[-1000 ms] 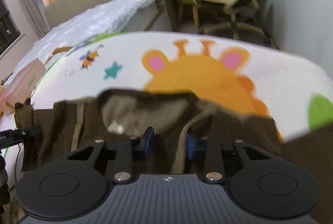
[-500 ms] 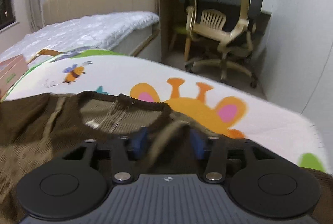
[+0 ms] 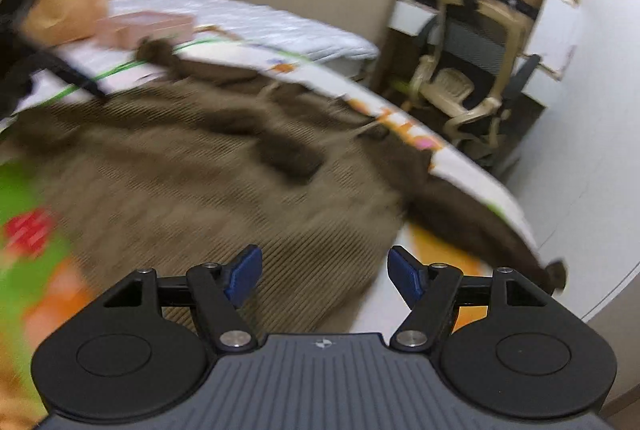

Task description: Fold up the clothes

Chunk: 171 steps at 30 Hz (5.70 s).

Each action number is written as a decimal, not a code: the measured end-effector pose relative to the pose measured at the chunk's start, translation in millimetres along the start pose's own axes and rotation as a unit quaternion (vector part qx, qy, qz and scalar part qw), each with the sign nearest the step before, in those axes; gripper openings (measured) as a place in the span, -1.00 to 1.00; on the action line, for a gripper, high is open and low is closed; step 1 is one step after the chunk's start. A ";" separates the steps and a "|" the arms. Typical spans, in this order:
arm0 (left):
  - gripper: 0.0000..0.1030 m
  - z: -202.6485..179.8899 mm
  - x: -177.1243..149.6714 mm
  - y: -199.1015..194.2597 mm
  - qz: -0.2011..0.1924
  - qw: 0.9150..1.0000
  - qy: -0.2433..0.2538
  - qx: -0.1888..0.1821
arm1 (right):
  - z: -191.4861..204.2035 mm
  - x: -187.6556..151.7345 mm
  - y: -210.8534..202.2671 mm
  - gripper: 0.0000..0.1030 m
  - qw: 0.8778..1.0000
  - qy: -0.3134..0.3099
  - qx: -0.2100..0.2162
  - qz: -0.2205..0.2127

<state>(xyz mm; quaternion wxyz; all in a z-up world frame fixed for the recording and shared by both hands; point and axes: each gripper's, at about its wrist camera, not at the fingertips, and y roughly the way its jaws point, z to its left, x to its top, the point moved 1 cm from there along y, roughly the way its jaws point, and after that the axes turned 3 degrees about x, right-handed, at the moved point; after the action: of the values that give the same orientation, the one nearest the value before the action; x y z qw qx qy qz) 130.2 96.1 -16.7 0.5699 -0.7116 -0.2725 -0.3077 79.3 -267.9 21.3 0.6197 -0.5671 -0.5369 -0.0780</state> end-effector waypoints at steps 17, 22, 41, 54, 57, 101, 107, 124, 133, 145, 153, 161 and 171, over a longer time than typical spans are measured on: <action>0.84 -33.6 -36.5 -55.8 -0.022 0.996 0.062 0.064 | 43.8 -42.8 -32.6 -0.82 0.991 -0.051 -0.120 -0.031; 0.85 -38.1 -37.0 -59.8 -0.025 0.995 0.072 0.061 | 19.1 -52.6 -53.9 -0.90 0.988 0.005 -0.149 -0.025; 0.90 -30.5 29.8 11.3 -0.021 0.998 -0.048 -0.032 | -32.7 31.6 -13.3 0.89 0.988 0.107 0.032 -0.107; 0.91 77.3 89.4 73.9 -0.085 0.944 -0.276 0.162 | -35.9 53.6 144.2 1.00 0.971 0.230 0.060 -0.022; 0.90 107.8 103.4 94.7 -0.070 0.927 -0.321 0.181 | -38.1 49.9 150.0 1.00 0.969 0.238 0.072 -0.007; 0.94 -21.8 78.2 108.5 -0.159 0.984 -0.069 -0.030 | -101.6 167.2 287.2 0.18 0.958 0.284 0.042 0.025; 0.95 -19.7 97.2 87.5 -0.155 0.983 -0.082 -0.053 | -93.1 189.6 257.1 -0.76 0.964 0.259 0.055 -0.018; 1.00 -48.9 90.1 144.5 -0.049 0.995 -0.055 -0.073 | -136.5 109.4 197.9 -0.10 0.959 0.282 -0.008 -0.018; 1.00 -48.4 87.7 141.1 -0.049 0.995 -0.054 -0.071 | -254.2 0.6 127.6 0.33 0.834 0.520 -0.180 -0.045; 1.00 -45.8 88.5 141.6 -0.048 0.994 -0.058 -0.074 | -276.9 -17.9 168.0 -0.78 0.809 0.557 -0.176 -0.063; 1.00 -45.0 88.9 138.9 -0.048 0.994 -0.058 -0.078 | -186.9 163.3 140.7 -0.80 0.930 0.325 -0.048 -0.166; 1.00 -78.2 95.7 94.7 -0.081 0.993 0.056 -0.067 | -107.1 240.1 157.1 -0.81 0.962 0.197 0.023 -0.186; 0.46 -162.2 114.9 139.2 -0.067 0.953 0.289 -0.060 | -192.7 121.9 110.0 -0.81 0.927 0.317 -0.064 -0.191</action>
<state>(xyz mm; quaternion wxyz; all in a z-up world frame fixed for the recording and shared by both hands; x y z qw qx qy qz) 288.4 -86.6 5.9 0.5586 -0.6049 -0.1245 -0.5537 318.2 -319.1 87.4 0.6931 -0.4380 -0.4047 -0.4050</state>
